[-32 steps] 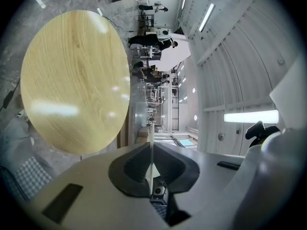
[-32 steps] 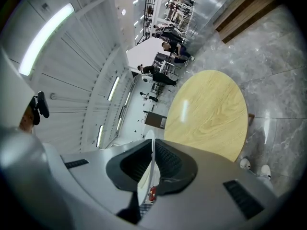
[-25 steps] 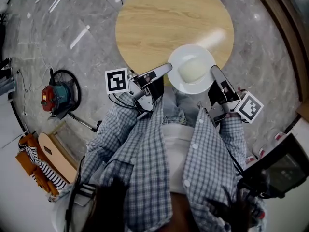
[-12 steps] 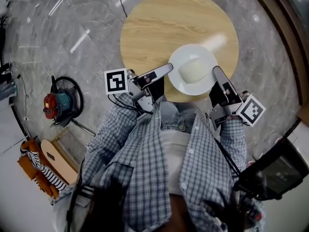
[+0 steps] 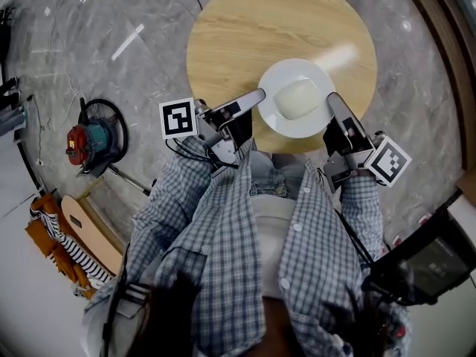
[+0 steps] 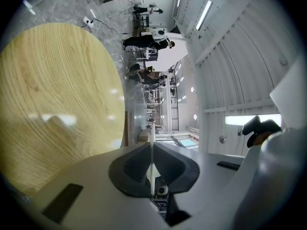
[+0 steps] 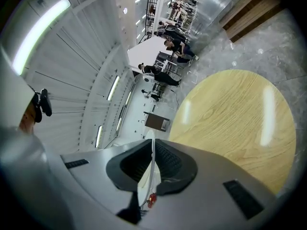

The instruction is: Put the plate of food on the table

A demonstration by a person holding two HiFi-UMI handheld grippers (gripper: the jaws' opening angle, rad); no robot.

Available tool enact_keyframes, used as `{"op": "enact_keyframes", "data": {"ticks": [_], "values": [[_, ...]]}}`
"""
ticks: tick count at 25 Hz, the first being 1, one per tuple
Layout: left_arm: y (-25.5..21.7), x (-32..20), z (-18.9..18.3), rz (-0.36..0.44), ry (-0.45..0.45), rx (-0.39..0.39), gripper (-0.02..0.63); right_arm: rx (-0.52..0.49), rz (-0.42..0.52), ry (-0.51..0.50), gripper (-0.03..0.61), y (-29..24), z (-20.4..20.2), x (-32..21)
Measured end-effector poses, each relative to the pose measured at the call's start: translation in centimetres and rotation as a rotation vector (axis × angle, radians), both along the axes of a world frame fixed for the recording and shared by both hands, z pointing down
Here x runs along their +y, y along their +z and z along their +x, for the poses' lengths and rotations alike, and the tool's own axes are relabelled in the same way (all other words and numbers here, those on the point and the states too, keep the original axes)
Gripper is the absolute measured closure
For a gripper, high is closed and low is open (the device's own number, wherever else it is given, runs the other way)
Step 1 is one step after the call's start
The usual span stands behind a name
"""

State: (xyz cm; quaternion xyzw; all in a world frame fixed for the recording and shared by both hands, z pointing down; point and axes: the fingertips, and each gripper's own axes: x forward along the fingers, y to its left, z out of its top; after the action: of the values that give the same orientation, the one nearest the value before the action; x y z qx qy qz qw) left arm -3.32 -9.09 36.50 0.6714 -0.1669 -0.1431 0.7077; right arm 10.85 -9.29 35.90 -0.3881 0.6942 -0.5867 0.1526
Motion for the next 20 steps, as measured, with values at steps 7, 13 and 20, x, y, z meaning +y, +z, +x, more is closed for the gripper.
{"op": "enact_keyframes", "data": {"ticks": [7, 13, 20], "values": [[1.3, 0.8, 0.3, -0.004, -0.020, -0.014, 0.592, 0.005, 0.003, -0.046, 0.554, 1.4, 0.3, 0.4], [2.4, 1.3, 0.3, -0.018, -0.044, -0.023, 0.592, 0.002, -0.009, -0.069, 0.554, 2.8, 0.1, 0.4], [2.7, 1.6, 0.2, -0.045, -0.067, -0.044, 0.592, 0.037, -0.036, -0.092, 0.552, 3.4, 0.0, 0.6]]}}
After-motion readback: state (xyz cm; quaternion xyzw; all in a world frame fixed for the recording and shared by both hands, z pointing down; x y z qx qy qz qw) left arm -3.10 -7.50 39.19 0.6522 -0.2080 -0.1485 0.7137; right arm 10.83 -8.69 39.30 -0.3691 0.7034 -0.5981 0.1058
